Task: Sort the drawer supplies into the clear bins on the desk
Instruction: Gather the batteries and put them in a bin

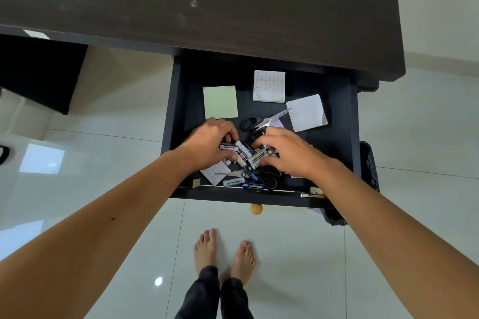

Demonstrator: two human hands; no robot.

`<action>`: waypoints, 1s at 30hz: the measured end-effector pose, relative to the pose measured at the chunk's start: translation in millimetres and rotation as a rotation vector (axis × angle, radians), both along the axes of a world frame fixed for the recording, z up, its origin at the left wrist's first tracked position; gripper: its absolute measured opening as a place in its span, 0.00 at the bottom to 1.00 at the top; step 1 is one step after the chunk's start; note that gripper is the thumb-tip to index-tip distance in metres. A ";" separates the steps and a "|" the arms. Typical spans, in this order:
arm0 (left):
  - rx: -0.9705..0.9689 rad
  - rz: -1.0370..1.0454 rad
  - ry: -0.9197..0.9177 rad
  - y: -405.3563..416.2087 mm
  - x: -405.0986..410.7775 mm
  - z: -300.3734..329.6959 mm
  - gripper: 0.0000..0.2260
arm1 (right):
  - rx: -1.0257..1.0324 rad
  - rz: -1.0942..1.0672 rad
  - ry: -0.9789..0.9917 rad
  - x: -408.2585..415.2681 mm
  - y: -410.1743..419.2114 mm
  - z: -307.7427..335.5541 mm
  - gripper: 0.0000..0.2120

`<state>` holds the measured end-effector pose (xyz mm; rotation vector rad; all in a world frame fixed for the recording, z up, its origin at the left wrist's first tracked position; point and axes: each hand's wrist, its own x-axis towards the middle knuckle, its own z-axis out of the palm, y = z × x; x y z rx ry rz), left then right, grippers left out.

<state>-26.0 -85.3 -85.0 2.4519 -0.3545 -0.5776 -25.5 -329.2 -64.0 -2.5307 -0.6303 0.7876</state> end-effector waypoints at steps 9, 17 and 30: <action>0.038 -0.082 -0.009 -6.6 -1.2 7.6 0.21 | -0.051 0.041 -0.001 -0.5 -3.5 -0.7 0.17; 0.046 -0.139 -0.010 -8.9 -2.0 9.3 0.21 | -0.050 0.063 -0.036 -3.6 -7.3 -2.4 0.17; 0.004 -0.141 -0.068 -7.6 0.2 2.9 0.13 | 0.116 -0.173 0.037 -13.2 -11.3 9.2 0.07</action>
